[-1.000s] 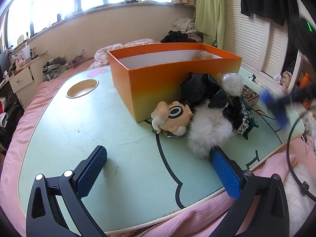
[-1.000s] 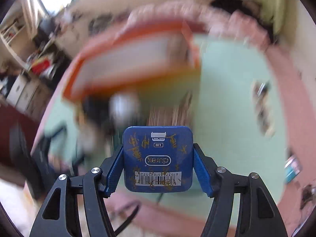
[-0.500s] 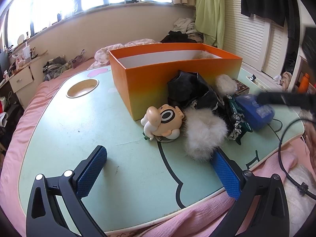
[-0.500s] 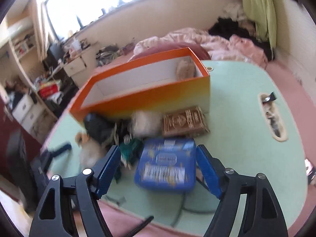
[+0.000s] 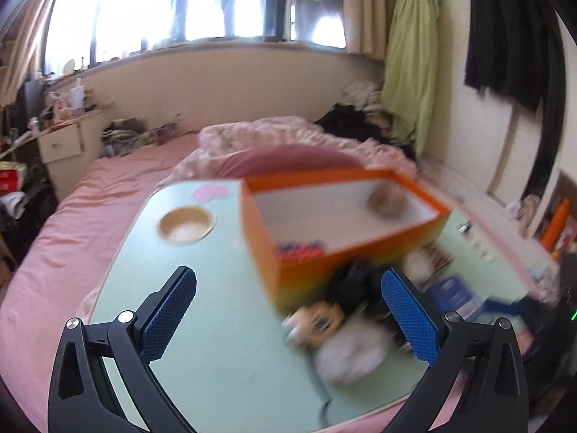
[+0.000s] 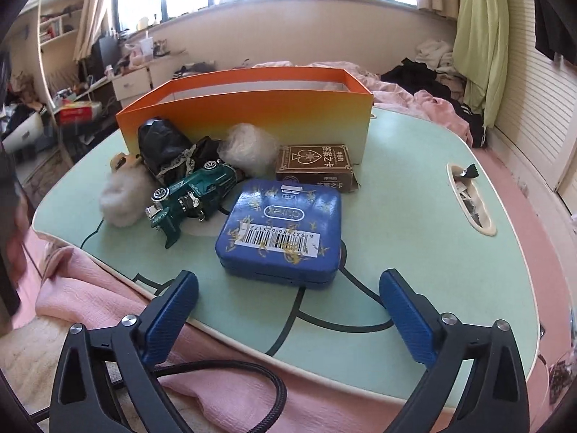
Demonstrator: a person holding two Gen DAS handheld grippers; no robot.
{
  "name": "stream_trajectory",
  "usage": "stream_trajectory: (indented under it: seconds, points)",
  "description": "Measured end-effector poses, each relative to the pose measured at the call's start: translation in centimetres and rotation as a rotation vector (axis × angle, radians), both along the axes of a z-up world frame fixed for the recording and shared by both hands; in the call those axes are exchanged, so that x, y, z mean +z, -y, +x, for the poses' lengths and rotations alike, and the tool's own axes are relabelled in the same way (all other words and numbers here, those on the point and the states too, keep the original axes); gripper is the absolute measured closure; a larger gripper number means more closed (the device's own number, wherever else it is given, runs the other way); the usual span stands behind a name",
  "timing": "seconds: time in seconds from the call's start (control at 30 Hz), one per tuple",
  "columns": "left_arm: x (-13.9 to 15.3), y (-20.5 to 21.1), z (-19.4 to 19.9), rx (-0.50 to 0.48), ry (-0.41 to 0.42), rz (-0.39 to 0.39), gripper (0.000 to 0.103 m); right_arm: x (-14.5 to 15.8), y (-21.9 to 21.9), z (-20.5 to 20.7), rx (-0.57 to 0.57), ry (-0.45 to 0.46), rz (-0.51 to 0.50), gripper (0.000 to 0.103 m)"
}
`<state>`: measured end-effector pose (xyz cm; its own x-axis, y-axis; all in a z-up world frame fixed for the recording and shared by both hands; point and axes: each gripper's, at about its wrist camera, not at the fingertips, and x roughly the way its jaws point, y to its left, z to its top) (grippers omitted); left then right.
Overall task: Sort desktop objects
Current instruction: 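Reach into the orange box and grasp the brown fluffy ball with the left gripper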
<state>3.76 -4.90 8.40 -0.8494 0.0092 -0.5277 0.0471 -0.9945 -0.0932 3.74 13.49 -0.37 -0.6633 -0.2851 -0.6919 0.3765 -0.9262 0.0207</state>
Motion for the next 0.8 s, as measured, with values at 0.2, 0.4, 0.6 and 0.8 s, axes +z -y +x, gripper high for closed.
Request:
stream_trajectory:
  seconds: [0.2,0.4,0.6,0.8]
  points:
    - [3.4,-3.1,-11.3,-0.196,0.206,0.193,0.027,0.0,0.1,0.4,0.001,-0.003,-0.002,0.001]
    - [-0.9,-6.3,-21.5,-0.194,0.491,0.29,0.048,0.0,0.3,0.8,0.003,-0.006,-0.004,0.001]
    - [-1.9,-9.2,-24.0,-0.179,0.494,0.246,0.051,0.0,0.2,0.8,0.009,-0.006,-0.004,0.0]
    - [-3.5,-9.3,-26.3,-0.117,0.572,0.183,0.059,0.0,0.3,0.9,0.009,-0.006,-0.004,0.0]
